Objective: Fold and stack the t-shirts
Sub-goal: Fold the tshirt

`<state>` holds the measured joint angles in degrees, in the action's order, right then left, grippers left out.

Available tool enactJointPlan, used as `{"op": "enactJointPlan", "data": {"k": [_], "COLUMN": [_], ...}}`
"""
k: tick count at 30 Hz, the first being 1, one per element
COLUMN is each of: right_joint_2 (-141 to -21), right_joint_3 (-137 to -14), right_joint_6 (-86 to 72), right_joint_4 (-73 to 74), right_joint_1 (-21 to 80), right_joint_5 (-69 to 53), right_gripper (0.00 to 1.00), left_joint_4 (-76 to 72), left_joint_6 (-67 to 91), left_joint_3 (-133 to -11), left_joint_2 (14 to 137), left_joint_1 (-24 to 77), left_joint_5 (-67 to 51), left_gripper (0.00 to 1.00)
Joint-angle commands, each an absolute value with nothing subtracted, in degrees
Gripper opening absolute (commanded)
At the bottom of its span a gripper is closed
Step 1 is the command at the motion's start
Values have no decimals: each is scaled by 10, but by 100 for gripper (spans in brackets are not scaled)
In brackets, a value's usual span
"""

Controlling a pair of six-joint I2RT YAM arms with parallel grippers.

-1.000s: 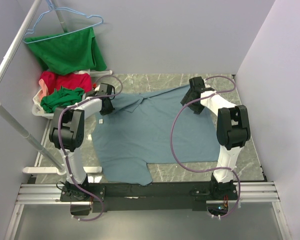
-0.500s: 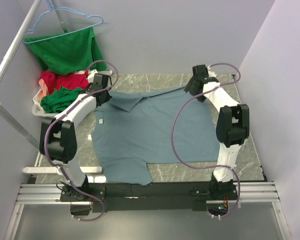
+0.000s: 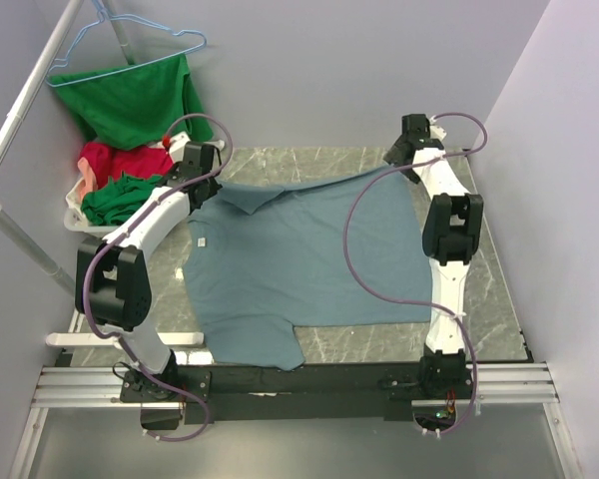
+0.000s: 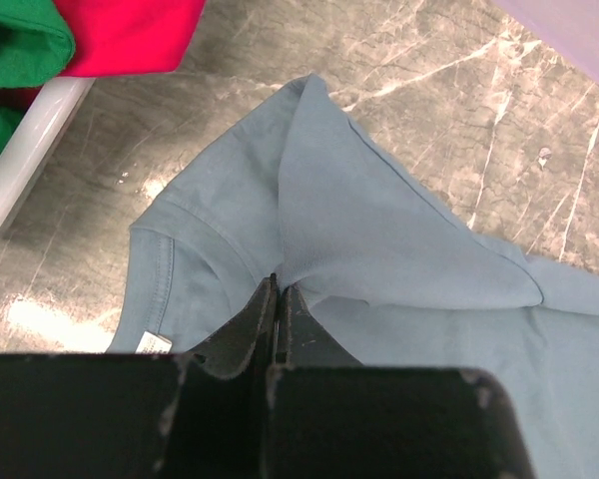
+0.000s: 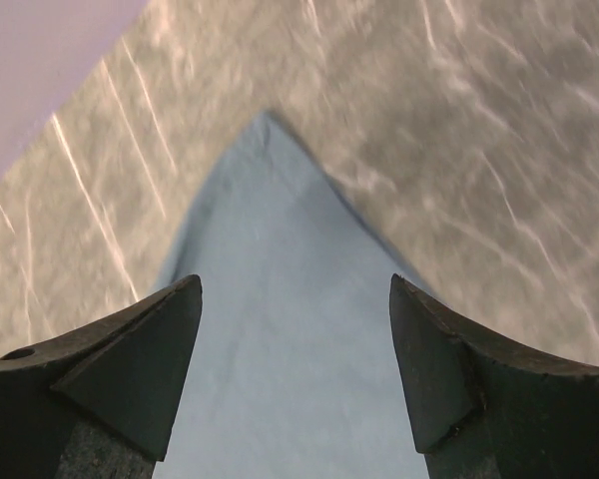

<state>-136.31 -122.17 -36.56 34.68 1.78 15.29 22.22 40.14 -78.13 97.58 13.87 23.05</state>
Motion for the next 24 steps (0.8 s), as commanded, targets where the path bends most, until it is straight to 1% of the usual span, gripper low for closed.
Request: {"op": "enactJointPlan", "data": {"k": [1,8,12,21,24], "right_joint_2": [-1390,-1413,-1448,-1490,-1497], "right_joint_3": [-1294,-1317,-1383,-1418,-1421], "right_joint_6": [-377,-381,-376,-390,-401], "right_joint_4": [330,272,289,329,343], "right_joint_1": [3,3,4,-11,-12], "right_joint_5": [102,48,33,28,26], "right_gripper": [82,79,77,74,71], "left_joint_4": [235,249,253,253,258], "left_joint_6": [415,427,428,433,438], "left_joint_3": [-805,-770,-761,-757,-756], "left_joint_2": [958,932,926,928,929], "left_joint_1": [141,142,142,142,142], "left_joint_5": [237,227,224,214,214], "left_gripper": [1,1,1,1,1]}}
